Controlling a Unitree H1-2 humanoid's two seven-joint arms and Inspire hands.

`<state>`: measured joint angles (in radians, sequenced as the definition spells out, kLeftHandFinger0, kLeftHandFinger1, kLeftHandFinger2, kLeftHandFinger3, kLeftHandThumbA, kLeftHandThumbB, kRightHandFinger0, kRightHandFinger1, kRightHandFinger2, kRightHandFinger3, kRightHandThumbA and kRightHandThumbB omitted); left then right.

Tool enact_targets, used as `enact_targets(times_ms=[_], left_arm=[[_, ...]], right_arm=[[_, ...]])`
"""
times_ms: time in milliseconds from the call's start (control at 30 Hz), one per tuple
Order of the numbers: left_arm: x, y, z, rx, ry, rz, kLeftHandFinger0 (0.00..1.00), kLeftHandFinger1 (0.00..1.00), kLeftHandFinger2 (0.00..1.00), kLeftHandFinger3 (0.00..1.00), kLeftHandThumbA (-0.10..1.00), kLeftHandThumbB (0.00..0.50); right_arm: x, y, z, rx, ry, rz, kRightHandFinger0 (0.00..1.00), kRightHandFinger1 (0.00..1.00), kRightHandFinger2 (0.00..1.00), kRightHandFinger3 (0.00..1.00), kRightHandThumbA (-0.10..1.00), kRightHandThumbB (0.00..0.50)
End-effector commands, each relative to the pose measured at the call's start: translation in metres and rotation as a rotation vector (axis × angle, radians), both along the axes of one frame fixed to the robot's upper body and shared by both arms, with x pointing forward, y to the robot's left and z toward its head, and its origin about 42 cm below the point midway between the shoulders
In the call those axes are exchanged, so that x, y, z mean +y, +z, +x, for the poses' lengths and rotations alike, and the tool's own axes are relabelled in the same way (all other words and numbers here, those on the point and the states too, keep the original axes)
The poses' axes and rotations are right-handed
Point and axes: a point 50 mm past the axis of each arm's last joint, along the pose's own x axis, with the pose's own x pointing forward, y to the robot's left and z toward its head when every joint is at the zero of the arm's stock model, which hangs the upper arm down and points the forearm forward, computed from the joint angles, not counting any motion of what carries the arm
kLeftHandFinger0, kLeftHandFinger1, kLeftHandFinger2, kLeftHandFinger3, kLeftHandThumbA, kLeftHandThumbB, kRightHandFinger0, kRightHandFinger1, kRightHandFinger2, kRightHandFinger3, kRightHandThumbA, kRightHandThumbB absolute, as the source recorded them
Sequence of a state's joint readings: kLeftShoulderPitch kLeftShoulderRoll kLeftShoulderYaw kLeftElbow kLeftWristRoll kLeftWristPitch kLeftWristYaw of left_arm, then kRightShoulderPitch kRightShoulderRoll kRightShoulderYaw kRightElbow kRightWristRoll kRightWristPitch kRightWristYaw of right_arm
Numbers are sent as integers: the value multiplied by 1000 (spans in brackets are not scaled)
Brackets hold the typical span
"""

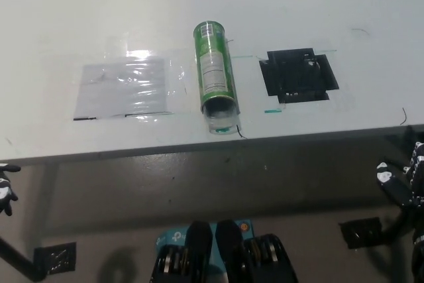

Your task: The robot uses its right hand finger to pull out the chips tray kept inside a container in the middle of the desk

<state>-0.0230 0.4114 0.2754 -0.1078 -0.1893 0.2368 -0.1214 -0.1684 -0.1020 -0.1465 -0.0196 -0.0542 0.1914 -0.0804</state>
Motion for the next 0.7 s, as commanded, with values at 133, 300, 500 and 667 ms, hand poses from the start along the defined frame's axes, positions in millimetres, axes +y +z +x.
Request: enact_targets(times_ms=[133, 300, 500, 667], left_arm=[[1, 12, 1, -34, -12, -1, 239, 189, 260, 496, 144, 0], [0, 13, 2, -37, -22, -3, 242, 173, 238, 477, 136, 0], [1, 16, 2, -28, -24, 21, 240, 179, 242, 491, 148, 0], [2, 18, 2, -24, -28, 38, 243, 189, 250, 489, 164, 0]], right_arm=[[27, 73, 42, -186, 128, -65, 621, 894, 1000, 1000, 389, 110], [48, 102, 56, -238, 209, -147, 530, 792, 1000, 1000, 309, 117], [90, 118, 82, -286, 401, -208, 292, 449, 930, 1000, 6, 131], [111, 115, 86, -276, 465, -244, 56, 192, 919, 1000, -99, 180]])
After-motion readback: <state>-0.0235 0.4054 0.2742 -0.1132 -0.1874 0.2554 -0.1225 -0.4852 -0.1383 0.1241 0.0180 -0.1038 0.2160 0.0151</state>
